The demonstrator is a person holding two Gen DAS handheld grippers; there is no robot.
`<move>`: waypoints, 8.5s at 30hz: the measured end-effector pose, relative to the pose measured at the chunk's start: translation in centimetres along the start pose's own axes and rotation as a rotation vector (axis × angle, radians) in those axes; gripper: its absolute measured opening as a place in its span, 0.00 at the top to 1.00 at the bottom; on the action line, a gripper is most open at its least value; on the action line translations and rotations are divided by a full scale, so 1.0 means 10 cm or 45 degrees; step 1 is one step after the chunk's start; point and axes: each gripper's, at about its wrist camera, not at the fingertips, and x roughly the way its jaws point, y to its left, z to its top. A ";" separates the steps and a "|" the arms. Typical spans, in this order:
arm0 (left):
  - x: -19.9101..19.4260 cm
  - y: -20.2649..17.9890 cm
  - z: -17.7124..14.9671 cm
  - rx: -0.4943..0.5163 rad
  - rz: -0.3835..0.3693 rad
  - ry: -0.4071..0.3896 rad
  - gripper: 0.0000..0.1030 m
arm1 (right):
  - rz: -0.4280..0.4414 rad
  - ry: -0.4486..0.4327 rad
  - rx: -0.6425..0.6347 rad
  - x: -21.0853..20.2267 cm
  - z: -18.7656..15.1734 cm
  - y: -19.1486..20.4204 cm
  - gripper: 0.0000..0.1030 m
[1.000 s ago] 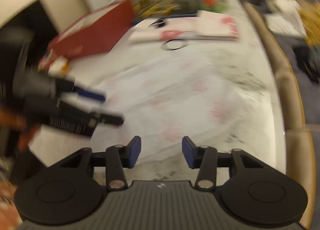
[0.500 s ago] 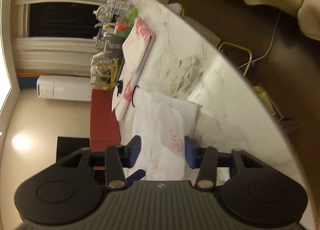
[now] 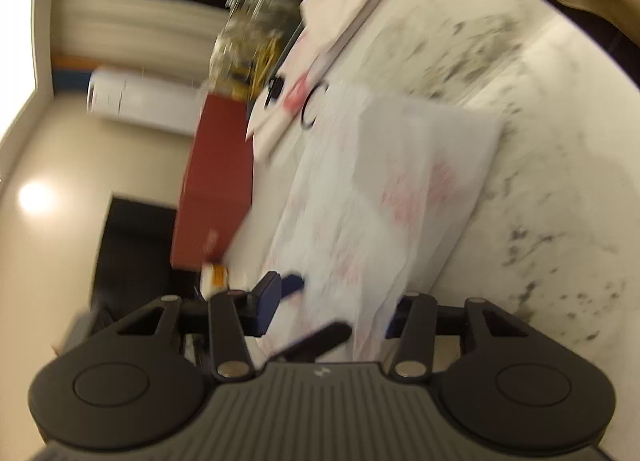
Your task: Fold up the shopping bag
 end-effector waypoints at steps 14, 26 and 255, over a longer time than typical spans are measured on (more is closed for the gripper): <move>-0.17 0.56 0.14 -0.281 -0.139 -0.174 0.31 | -0.135 0.000 -0.218 0.00 -0.01 0.11 0.96; 0.24 0.79 0.23 -0.491 -0.171 -0.082 0.31 | -0.092 0.085 -0.312 -0.06 -0.27 0.21 0.54; 0.55 1.07 -0.52 -1.797 -0.650 -0.230 0.28 | -0.317 0.005 -0.519 0.00 -0.72 0.34 0.99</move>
